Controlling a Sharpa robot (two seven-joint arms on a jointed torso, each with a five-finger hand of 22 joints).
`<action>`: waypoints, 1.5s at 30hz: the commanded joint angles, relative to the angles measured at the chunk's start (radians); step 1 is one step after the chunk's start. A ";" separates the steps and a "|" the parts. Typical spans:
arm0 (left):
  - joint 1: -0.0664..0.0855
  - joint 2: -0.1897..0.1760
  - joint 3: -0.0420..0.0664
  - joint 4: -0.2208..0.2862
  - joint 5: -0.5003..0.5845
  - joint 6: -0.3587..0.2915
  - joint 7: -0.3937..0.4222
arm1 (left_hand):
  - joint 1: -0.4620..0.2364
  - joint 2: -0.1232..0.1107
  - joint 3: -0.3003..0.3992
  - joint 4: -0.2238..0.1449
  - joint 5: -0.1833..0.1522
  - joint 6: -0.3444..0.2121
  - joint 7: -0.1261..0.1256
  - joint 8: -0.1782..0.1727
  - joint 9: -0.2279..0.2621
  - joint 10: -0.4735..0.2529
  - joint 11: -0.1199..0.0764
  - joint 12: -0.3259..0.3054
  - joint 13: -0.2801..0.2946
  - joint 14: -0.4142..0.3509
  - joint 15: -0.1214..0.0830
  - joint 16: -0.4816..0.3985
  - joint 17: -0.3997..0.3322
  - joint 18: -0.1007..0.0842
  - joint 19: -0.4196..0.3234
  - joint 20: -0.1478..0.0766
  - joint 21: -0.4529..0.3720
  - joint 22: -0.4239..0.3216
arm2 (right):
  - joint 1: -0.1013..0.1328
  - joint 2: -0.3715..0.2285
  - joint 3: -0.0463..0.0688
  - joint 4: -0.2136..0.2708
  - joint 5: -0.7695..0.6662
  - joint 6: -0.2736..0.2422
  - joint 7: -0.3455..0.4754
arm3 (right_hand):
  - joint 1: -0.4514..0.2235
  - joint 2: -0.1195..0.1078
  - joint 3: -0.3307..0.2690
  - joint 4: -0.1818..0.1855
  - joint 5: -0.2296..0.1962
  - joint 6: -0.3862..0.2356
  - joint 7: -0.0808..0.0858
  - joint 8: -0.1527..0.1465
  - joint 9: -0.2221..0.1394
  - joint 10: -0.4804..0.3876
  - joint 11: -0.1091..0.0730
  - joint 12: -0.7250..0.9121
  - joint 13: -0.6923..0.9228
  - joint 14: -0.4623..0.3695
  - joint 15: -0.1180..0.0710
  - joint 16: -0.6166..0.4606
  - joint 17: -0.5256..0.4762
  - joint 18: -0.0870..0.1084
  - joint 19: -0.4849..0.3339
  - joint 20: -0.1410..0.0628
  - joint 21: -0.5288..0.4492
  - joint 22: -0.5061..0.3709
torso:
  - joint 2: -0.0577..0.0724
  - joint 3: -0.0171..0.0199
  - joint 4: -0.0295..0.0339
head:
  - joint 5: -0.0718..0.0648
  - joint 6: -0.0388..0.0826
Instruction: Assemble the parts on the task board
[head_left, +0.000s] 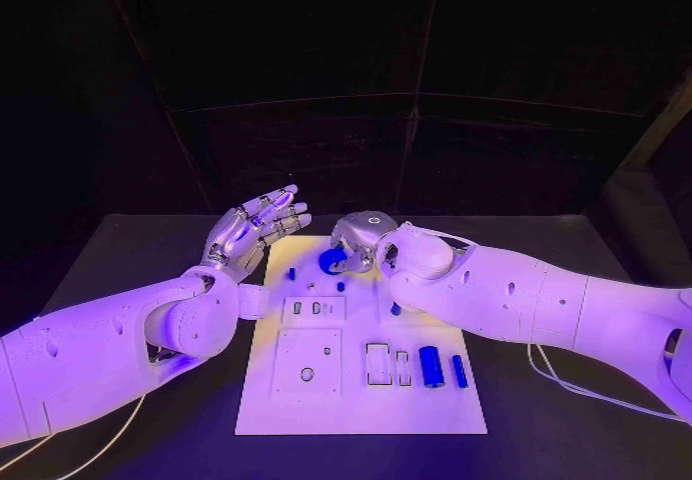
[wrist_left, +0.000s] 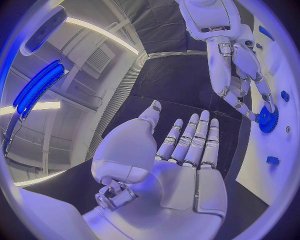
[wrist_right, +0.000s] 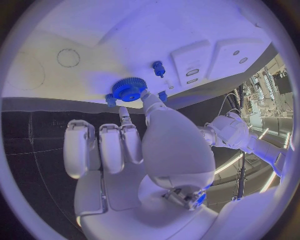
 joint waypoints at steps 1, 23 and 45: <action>0.002 0.001 0.001 0.001 -0.002 0.010 0.005 | -0.007 0.002 -0.001 -0.007 0.002 -0.007 0.129 -0.006 -0.001 -0.008 -0.002 -0.005 -0.001 -0.001 0.002 -0.004 -0.001 0.008 -0.006 -0.001 -0.002 -0.001 | 0.002 0.002 0.000 -0.003 0.013 0.020 0.013 | -0.024 -0.002 -0.009 0.021 -0.015 -0.020 0.006 -0.014 -0.002 0.022 0.010 -0.007 0.137 0.052 0.010 0.000 -0.003 -0.012 -0.001 0.012 0.002 0.026 | 0.000 0.0000 -0.0003 | 0.000 0.001; 0.002 -0.016 0.001 0.007 -0.002 0.006 0.006 | -0.003 0.004 0.002 -0.013 0.002 -0.008 0.129 -0.006 -0.001 -0.007 -0.002 -0.005 -0.001 -0.001 0.001 -0.004 -0.002 0.010 0.043 -0.001 0.014 0.006 | 0.004 -0.312 -0.001 0.202 0.303 -0.209 0.225 | 0.045 0.003 -0.003 0.027 0.051 0.008 0.000 -0.011 0.006 0.012 0.005 -0.020 0.131 0.044 0.007 -0.013 -0.040 -0.006 -0.018 0.014 -0.007 0.002 | -0.002 0.0027 -0.0190 | 0.003 0.020; 0.001 0.000 0.001 -0.014 -0.002 0.014 0.006 | 0.000 0.007 0.006 -0.020 0.002 0.012 0.128 -0.001 0.002 0.007 -0.003 0.001 0.001 0.006 -0.002 -0.003 -0.003 0.013 0.105 -0.002 0.036 0.014 | 0.000 -0.441 -0.002 0.096 0.503 -0.081 0.413 | 0.102 -0.012 -0.007 -0.024 0.034 0.004 -0.008 -0.016 0.003 0.002 -0.003 -0.036 0.120 0.039 0.000 -0.028 -0.068 -0.005 -0.025 0.006 -0.013 -0.008 | 0.000 0.0114 -0.0281 | -0.018 0.025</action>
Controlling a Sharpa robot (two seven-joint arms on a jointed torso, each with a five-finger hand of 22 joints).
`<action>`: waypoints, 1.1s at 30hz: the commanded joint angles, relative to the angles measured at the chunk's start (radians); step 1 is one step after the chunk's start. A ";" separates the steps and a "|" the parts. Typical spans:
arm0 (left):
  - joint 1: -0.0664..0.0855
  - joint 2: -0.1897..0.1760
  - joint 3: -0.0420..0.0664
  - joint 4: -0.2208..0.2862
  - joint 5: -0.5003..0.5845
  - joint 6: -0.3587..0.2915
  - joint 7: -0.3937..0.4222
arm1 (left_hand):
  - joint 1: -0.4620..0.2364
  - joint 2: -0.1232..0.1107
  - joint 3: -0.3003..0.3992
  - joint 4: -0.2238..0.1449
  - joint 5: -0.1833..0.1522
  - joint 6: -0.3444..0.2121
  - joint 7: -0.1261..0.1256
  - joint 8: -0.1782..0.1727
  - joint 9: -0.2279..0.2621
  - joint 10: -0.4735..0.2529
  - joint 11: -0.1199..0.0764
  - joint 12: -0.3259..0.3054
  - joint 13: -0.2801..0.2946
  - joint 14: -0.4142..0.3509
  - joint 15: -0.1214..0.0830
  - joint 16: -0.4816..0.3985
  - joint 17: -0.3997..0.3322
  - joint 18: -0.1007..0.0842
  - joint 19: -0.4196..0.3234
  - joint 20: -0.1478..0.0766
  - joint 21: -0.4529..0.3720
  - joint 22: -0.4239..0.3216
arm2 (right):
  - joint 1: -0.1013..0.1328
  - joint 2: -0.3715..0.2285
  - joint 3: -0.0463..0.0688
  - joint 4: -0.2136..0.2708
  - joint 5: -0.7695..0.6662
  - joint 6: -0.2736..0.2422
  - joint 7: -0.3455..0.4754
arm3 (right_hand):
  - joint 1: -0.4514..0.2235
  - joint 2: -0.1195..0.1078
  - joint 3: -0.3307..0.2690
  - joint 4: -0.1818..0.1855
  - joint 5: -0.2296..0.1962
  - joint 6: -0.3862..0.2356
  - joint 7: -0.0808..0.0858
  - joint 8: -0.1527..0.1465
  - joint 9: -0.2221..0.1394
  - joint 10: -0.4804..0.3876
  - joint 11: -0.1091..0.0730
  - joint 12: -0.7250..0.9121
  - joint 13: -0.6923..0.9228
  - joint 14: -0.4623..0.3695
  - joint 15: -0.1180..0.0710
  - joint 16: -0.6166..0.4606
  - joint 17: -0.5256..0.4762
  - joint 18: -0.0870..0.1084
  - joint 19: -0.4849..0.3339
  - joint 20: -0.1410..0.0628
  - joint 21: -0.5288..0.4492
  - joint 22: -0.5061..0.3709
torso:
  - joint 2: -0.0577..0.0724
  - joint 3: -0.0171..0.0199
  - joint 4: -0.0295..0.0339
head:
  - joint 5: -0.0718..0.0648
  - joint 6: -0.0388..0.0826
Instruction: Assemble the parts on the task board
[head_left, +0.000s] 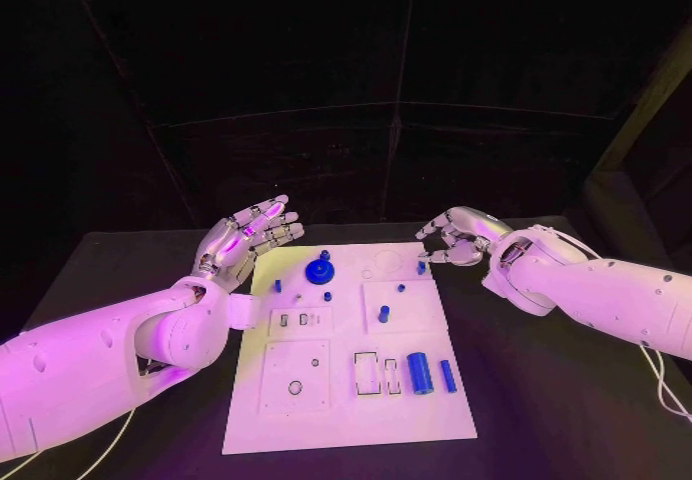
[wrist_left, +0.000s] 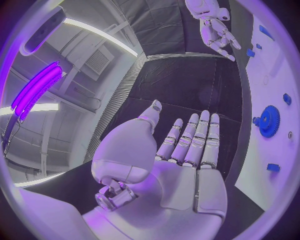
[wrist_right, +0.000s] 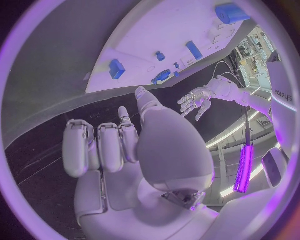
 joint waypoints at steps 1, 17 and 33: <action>0.001 0.004 0.001 -0.003 -0.002 0.014 0.008 | 0.000 0.007 0.000 -0.008 0.002 0.008 0.124 -0.001 0.002 0.004 0.000 0.001 0.001 0.006 -0.002 -0.003 -0.001 0.013 0.010 0.000 0.003 0.001 | -0.001 0.005 0.000 -0.016 0.035 0.049 0.036 | 0.008 0.002 -0.001 -0.005 -0.006 -0.004 -0.004 -0.005 -0.002 0.002 -0.010 -0.003 0.120 0.037 -0.009 -0.004 -0.002 -0.005 -0.007 -0.001 -0.006 -0.002 | 0.000 -0.0001 0.0023 | 0.000 -0.003; 0.000 0.006 0.001 -0.014 -0.002 0.009 0.000 | 0.000 0.007 0.000 -0.008 0.002 0.007 0.124 -0.001 0.002 0.003 0.000 0.001 0.001 0.006 -0.002 -0.003 -0.001 0.013 0.003 0.000 0.001 0.000 | -0.046 0.017 0.000 -0.061 0.033 0.057 0.061 | 0.016 0.009 0.000 -0.013 0.004 -0.003 -0.001 -0.003 -0.001 0.003 -0.008 -0.002 0.122 0.038 -0.008 -0.004 0.000 -0.005 -0.006 -0.001 -0.007 -0.001 | -0.001 -0.0004 0.0015 | 0.010 -0.012; 0.000 0.008 0.001 -0.023 -0.002 0.011 -0.003 | 0.000 0.008 0.000 -0.008 0.002 0.007 0.124 -0.001 0.002 0.003 0.000 0.001 0.001 0.006 -0.002 -0.003 -0.001 0.013 0.002 0.000 0.001 -0.001 | -0.055 0.047 0.001 -0.099 0.052 0.059 0.049 | 0.019 0.039 0.008 -0.022 0.008 0.025 0.001 0.010 0.003 0.007 -0.006 0.004 0.127 0.041 -0.006 -0.001 0.006 -0.006 -0.003 0.001 -0.005 0.002 | -0.001 -0.0007 0.0032 | 0.005 -0.016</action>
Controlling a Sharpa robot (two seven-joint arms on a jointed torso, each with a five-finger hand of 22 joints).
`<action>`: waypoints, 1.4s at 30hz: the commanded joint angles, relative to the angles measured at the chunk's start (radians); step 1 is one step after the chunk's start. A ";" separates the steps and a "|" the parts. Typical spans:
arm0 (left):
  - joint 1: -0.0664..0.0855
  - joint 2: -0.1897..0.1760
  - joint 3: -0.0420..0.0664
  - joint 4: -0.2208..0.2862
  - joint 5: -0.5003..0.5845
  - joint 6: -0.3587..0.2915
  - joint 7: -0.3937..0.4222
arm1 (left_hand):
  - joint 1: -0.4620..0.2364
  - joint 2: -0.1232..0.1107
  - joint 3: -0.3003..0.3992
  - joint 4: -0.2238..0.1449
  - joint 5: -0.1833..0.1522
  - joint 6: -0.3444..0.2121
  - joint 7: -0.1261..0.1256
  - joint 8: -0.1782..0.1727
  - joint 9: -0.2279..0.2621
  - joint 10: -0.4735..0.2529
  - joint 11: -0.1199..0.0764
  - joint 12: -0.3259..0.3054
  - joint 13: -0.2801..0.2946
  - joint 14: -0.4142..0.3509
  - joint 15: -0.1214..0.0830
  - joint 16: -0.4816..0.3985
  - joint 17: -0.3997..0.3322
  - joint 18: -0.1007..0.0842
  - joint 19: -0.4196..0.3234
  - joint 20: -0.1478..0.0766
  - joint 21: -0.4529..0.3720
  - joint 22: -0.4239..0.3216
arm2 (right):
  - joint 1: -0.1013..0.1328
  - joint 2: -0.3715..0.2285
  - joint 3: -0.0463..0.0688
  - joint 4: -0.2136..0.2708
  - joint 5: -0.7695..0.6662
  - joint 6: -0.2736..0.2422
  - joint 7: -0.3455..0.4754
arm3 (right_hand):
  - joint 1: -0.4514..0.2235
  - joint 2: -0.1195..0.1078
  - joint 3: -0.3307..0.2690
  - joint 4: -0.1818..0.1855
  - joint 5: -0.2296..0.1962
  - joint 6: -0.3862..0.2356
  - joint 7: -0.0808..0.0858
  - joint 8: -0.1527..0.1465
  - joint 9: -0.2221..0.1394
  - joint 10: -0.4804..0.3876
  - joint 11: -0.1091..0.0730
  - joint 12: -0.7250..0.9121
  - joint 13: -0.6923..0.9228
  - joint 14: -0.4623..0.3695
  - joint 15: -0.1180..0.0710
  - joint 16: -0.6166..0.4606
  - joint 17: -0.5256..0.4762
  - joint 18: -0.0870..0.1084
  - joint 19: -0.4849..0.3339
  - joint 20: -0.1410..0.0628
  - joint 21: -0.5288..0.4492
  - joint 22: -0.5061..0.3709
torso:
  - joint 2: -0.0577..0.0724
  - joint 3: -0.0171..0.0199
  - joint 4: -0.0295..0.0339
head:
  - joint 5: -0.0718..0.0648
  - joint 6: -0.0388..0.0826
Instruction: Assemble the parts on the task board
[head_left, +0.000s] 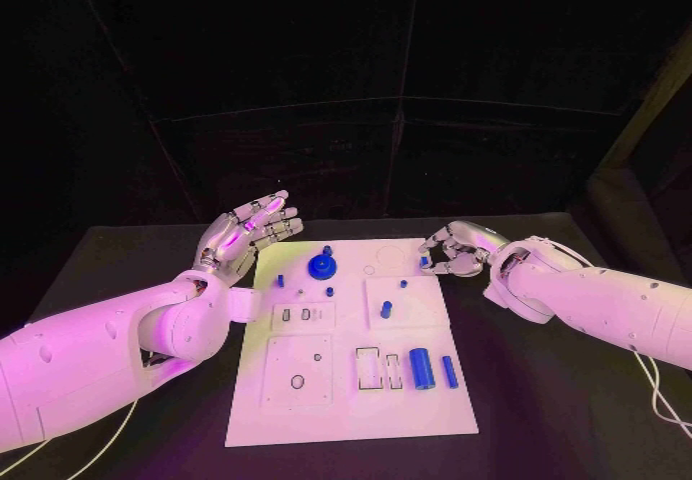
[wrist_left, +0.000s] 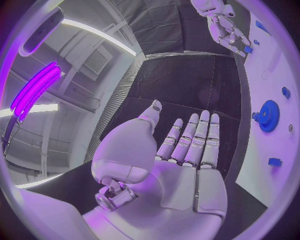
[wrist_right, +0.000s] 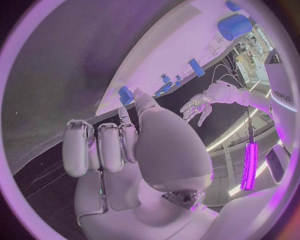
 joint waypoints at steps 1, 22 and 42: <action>0.001 0.002 0.001 0.000 -0.002 0.010 0.003 | 0.000 0.008 0.000 -0.008 0.002 0.007 0.124 -0.001 0.002 0.003 0.000 0.001 0.001 0.006 -0.002 -0.003 -0.001 0.013 0.003 0.000 0.001 0.000 | -0.001 0.006 0.000 -0.007 0.014 0.011 -0.001 | 0.001 0.018 0.002 -0.010 0.004 0.015 0.000 0.009 0.002 0.007 -0.006 0.004 0.127 0.041 -0.006 -0.001 0.002 -0.006 -0.003 0.001 -0.001 0.002 | 0.000 -0.0003 0.0008 | -0.001 0.000; 0.001 0.002 0.001 -0.002 -0.002 0.011 -0.003 | 0.000 0.008 0.000 -0.008 0.002 0.007 0.124 -0.001 0.002 0.003 0.000 0.001 0.001 0.006 -0.002 -0.003 -0.001 0.013 0.003 0.000 0.001 0.000 | -0.008 0.020 0.001 -0.030 0.016 0.029 -0.011 | 0.002 0.042 0.015 -0.024 -0.031 0.046 -0.005 0.021 0.003 0.011 -0.011 0.010 0.132 0.042 -0.010 0.000 0.004 -0.006 -0.001 -0.002 0.000 0.005 | -0.001 0.0009 -0.0005 | 0.001 -0.011; 0.001 -0.001 0.001 0.001 -0.002 0.011 -0.004 | 0.001 0.010 0.002 -0.009 0.002 0.005 0.124 -0.001 0.001 0.001 0.001 0.001 0.001 0.006 -0.002 -0.003 -0.002 0.012 0.004 0.000 0.001 -0.001 | -0.008 0.014 0.001 -0.012 0.012 -0.097 -0.008 | 0.029 0.112 0.100 -0.075 -0.106 0.183 -0.060 0.088 0.027 0.022 -0.057 0.023 0.145 0.045 -0.048 0.005 0.015 -0.011 0.015 -0.036 0.008 0.031 | 0.000 -0.0011 0.0003 | 0.002 -0.014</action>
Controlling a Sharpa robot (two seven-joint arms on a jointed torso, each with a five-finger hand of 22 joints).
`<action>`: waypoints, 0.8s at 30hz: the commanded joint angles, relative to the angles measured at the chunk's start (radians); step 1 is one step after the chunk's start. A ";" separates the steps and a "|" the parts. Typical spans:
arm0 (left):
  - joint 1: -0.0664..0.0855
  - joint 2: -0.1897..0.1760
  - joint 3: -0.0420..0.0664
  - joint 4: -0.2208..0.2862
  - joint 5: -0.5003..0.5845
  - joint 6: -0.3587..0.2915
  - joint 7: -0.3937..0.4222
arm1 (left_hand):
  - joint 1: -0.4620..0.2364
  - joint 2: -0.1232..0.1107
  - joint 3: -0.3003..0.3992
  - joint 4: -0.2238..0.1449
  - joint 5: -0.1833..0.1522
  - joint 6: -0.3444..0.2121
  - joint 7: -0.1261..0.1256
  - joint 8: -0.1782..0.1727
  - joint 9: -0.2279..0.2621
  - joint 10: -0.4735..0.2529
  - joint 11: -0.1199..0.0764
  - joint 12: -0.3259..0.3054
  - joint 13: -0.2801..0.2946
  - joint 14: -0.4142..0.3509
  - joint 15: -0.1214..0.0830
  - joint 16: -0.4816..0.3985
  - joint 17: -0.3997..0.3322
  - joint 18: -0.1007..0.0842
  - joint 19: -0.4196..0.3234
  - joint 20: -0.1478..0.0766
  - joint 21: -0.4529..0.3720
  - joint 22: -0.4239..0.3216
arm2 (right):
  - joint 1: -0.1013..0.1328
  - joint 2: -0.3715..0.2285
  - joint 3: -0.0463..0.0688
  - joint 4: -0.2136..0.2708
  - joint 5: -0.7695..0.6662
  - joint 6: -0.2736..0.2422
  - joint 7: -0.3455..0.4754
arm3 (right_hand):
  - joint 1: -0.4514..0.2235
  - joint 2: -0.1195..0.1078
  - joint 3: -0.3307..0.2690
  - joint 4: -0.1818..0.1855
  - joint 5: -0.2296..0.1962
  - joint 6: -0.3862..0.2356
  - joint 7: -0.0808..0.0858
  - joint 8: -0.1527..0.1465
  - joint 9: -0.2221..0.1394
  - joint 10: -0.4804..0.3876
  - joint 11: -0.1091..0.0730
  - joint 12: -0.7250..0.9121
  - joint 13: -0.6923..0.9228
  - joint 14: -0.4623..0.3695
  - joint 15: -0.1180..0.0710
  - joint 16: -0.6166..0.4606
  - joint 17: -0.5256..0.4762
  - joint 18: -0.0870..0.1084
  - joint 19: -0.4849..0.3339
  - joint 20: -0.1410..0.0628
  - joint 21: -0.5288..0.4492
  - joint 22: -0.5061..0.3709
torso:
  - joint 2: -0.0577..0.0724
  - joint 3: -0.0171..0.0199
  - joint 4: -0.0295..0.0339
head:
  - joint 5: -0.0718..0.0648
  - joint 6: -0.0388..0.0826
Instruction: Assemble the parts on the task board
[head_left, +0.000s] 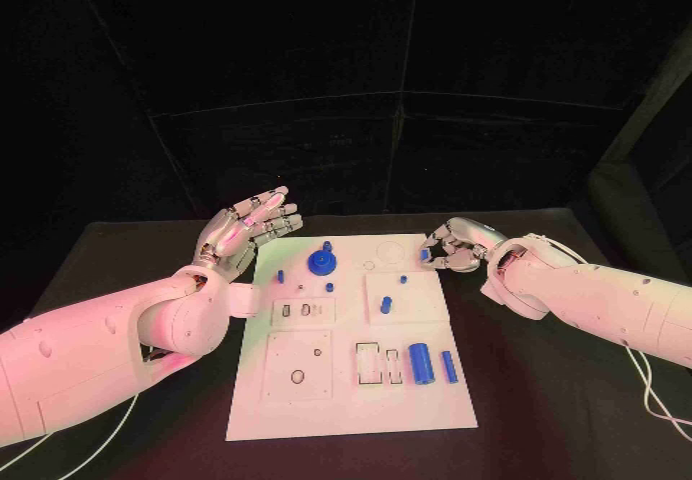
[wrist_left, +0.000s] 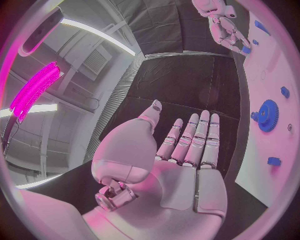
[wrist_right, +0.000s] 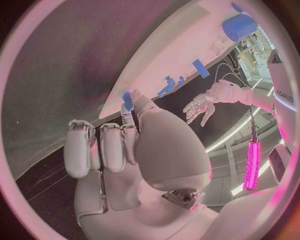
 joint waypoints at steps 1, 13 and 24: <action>0.001 -0.001 0.001 0.004 -0.002 0.011 0.005 | 0.001 0.010 -0.001 -0.006 0.002 0.005 0.124 -0.001 0.001 0.001 0.001 0.001 0.001 0.006 -0.002 -0.003 -0.001 0.013 0.004 0.000 0.001 -0.001 | 0.001 -0.004 0.001 0.016 -0.001 -0.087 0.001 | 0.006 0.022 0.011 -0.003 0.003 0.041 -0.028 0.017 0.018 0.023 -0.008 0.004 0.143 0.048 -0.009 0.005 0.003 -0.011 0.003 -0.009 0.004 0.026 | 0.000 -0.0015 -0.0003 | 0.003 -0.001; 0.002 -0.012 0.001 0.018 -0.002 0.010 0.005 | 0.002 0.011 0.000 -0.007 0.002 0.008 0.124 -0.001 0.001 0.003 0.001 0.002 0.001 0.006 -0.001 -0.003 -0.001 0.012 0.005 0.000 0.001 -0.001 | 0.008 -0.066 0.002 0.215 -0.020 -0.138 -0.168 | -0.005 0.018 0.028 -0.014 0.009 0.029 -0.023 0.009 0.017 0.017 -0.005 -0.007 0.134 0.046 -0.009 -0.002 -0.011 -0.010 -0.001 -0.012 0.002 0.021 | -0.008 -0.0088 -0.0021 | 0.006 -0.001; 0.002 -0.003 0.001 0.009 -0.002 0.008 -0.003 | 0.002 0.016 0.003 -0.007 0.002 0.019 0.124 0.002 0.002 0.012 0.000 0.006 0.002 0.011 -0.003 -0.001 -0.001 0.013 0.018 -0.001 0.004 0.000 | 0.019 0.032 0.002 0.357 -0.104 -0.085 -0.365 | -0.018 0.012 0.038 -0.018 0.014 0.027 -0.022 0.005 0.016 0.012 -0.004 -0.018 0.127 0.043 -0.007 -0.008 -0.023 -0.009 -0.004 -0.011 -0.001 0.015 | -0.029 -0.0190 0.0048 | 0.022 -0.015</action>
